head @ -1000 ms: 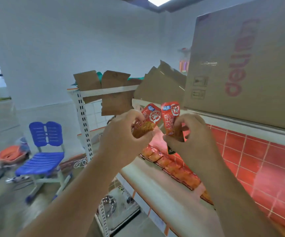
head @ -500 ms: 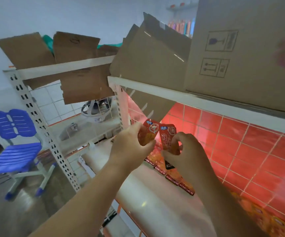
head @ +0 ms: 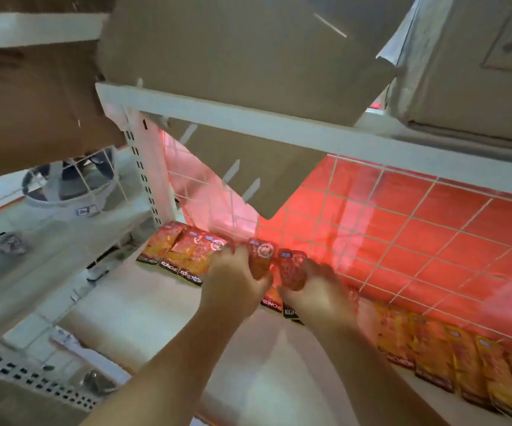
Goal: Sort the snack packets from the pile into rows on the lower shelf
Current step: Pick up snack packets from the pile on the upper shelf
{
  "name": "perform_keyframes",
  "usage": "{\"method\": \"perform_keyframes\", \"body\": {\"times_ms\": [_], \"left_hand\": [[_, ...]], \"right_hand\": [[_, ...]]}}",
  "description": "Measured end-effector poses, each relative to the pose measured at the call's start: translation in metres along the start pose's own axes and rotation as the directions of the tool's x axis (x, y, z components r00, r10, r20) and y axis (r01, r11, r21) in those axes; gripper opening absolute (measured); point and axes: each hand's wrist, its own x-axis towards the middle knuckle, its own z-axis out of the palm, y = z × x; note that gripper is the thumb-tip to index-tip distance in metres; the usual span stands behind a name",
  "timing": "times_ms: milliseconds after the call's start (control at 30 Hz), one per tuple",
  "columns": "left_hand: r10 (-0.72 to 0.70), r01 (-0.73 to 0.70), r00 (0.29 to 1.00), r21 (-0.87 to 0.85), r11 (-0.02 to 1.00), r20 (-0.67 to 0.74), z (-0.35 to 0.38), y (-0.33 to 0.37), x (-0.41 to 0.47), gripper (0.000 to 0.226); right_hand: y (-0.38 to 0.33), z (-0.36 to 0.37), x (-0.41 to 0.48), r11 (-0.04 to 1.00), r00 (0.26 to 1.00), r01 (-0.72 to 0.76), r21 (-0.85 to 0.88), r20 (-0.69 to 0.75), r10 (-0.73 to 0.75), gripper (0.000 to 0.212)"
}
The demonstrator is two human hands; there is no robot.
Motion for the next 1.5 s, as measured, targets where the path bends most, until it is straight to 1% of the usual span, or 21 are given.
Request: {"method": "perform_keyframes", "body": {"times_ms": [67, 133, 233, 333, 367, 400, 467, 500, 533, 633, 700, 800, 867, 1033, 1167, 1367, 1500], "left_hand": [[-0.008, 0.008, 0.997, 0.000, 1.000, 0.077, 0.011, -0.009, 0.011, 0.058], [0.002, -0.006, 0.989, 0.028, 1.000, 0.150, 0.022, -0.014, 0.015, 0.062], [0.065, -0.072, 0.989, 0.043, 0.997, 0.135, 0.032, -0.021, 0.017, 0.051], [0.116, -0.130, 0.982, 0.085, 0.988, 0.149, 0.035, -0.026, 0.020, 0.041], [0.168, -0.182, 0.977, 0.099, 0.978, 0.134, 0.035, -0.027, 0.021, 0.036], [0.256, -0.265, 0.963, 0.111, 0.958, 0.084, 0.035, -0.027, 0.021, 0.030], [0.447, -0.439, 0.892, 0.107, 0.892, -0.064, 0.034, -0.027, 0.021, 0.023], [0.497, -0.487, 0.861, 0.103, 0.867, -0.112, 0.034, -0.030, 0.022, 0.025], [0.507, -0.497, 0.854, 0.107, 0.861, -0.115, 0.035, -0.035, 0.022, 0.027], [0.423, -0.421, 0.906, 0.163, 0.892, 0.026, 0.042, -0.056, 0.016, 0.021], [0.389, -0.395, 0.919, 0.148, 0.907, 0.068, 0.047, -0.069, 0.010, 0.018], [0.398, -0.397, 0.917, 0.131, 0.909, 0.021, 0.054, -0.077, 0.005, 0.017], [0.415, -0.411, 0.910, 0.125, 0.903, -0.010, 0.058, -0.079, 0.004, 0.019], [0.417, -0.413, 0.909, 0.108, 0.904, -0.015, 0.059, -0.081, 0.004, 0.024], [0.408, -0.405, 0.913, 0.096, 0.909, -0.005, 0.057, -0.081, 0.003, 0.026], [0.385, -0.383, 0.923, 0.097, 0.919, -0.008, 0.062, -0.084, 0.002, 0.031], [0.381, -0.378, 0.925, 0.093, 0.921, -0.019, 0.063, -0.084, 0.003, 0.032]], "right_hand": [[-0.005, 0.012, 0.001, 0.997, 0.996, -0.077, 0.020, -0.043, 0.077, 0.044], [-0.007, 0.021, 0.003, 0.989, 0.987, -0.147, 0.030, -0.057, 0.149, 0.037], [-0.012, 0.032, 0.007, 0.980, 0.979, -0.196, -0.032, -0.053, 0.195, 0.035], [-0.013, 0.041, 0.011, 0.971, 0.972, -0.233, -0.055, -0.041, 0.231, 0.042], [-0.014, 0.043, 0.011, 0.968, 0.970, -0.244, -0.064, -0.039, 0.242, 0.045], [-0.015, 0.045, 0.011, 0.965, 0.968, -0.250, -0.075, -0.040, 0.248, 0.048], [-0.016, 0.048, 0.012, 0.961, 0.964, -0.264, -0.081, -0.050, 0.260, 0.050], [-0.017, 0.050, 0.013, 0.960, 0.962, -0.271, -0.075, -0.059, 0.267, 0.050], [-0.018, 0.052, 0.014, 0.957, 0.959, -0.280, -0.074, -0.067, 0.275, 0.049], [-0.022, 0.058, 0.016, 0.949, 0.954, -0.297, -0.110, -0.064, 0.292, 0.048], [-0.025, 0.062, 0.019, 0.944, 0.952, -0.306, -0.122, -0.053, 0.302, 0.045], [-0.028, 0.066, 0.019, 0.929, 0.947, -0.321, -0.183, -0.035, 0.320, 0.037], [-0.028, 0.069, 0.020, 0.921, 0.944, -0.322, -0.221, -0.004, 0.329, 0.035], [-0.029, 0.070, 0.020, 0.921, 0.946, -0.312, -0.231, 0.010, 0.323, 0.039], [-0.028, 0.070, 0.019, 0.918, 0.945, -0.312, -0.243, 0.016, 0.325, 0.036], [-0.026, 0.070, 0.019, 0.903, 0.936, -0.328, -0.279, 0.034, 0.350, 0.040], [-0.027, 0.068, 0.018, 0.906, 0.935, -0.331, -0.265, 0.040, 0.353, 0.043]]}}
